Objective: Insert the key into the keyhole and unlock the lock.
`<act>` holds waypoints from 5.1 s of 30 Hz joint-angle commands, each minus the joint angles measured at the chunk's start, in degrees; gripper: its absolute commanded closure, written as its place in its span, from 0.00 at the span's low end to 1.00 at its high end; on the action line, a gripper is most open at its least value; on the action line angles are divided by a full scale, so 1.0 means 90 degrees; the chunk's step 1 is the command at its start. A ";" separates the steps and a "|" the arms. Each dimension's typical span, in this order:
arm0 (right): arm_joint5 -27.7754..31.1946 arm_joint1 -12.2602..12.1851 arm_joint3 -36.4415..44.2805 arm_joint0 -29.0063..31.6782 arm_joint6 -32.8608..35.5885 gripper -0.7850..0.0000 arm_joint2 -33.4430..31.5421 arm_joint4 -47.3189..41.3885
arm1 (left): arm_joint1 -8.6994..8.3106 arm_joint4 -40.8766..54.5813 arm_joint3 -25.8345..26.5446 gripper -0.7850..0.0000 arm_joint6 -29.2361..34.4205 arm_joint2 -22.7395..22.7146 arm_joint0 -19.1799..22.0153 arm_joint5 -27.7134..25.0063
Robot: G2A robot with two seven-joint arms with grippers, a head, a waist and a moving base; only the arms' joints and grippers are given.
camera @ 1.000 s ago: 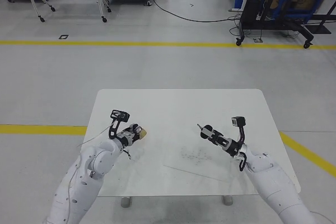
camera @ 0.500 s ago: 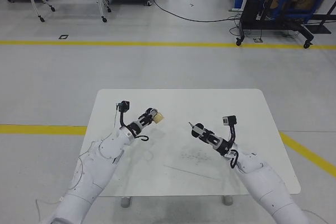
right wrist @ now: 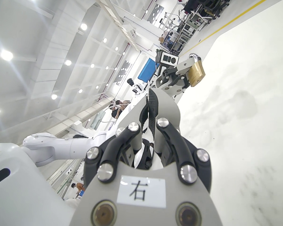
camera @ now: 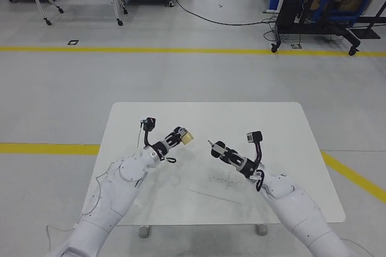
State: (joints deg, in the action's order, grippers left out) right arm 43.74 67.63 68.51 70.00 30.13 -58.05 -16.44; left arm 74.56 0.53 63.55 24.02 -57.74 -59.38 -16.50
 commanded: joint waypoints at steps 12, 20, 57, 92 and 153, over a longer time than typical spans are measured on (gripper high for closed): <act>-0.0023 0.0403 -0.0474 -0.0532 -0.1315 1.00 0.0538 0.0274 | 0.0495 0.3128 -0.1120 1.00 0.1794 0.0516 0.0652 0.0585; 0.0122 0.0434 -0.0541 -0.0454 -0.1378 1.00 0.0405 0.0327 | 0.0653 0.4145 -0.1761 1.00 0.2293 0.0451 0.0818 0.0718; -0.3868 -0.0142 0.2488 0.1288 0.0069 1.00 -0.1089 0.1355 | 0.0721 0.4101 -0.1303 1.00 0.1327 0.0204 0.0415 0.1603; -0.5633 -0.0029 0.3154 0.1282 -0.0711 1.00 -0.0895 0.1453 | 0.0612 0.3501 -0.0353 1.00 0.1164 -0.0120 -0.0058 0.1793; -0.2006 0.0329 0.1734 0.0540 -0.0283 0.00 -0.0592 -0.0599 | 0.1004 0.5963 -0.2075 1.00 0.2616 -0.0224 0.0539 0.3054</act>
State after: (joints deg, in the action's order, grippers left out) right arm 25.61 70.49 84.79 75.22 27.67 -63.59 -21.76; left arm 83.52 54.16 45.05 47.23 -59.90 -54.62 11.04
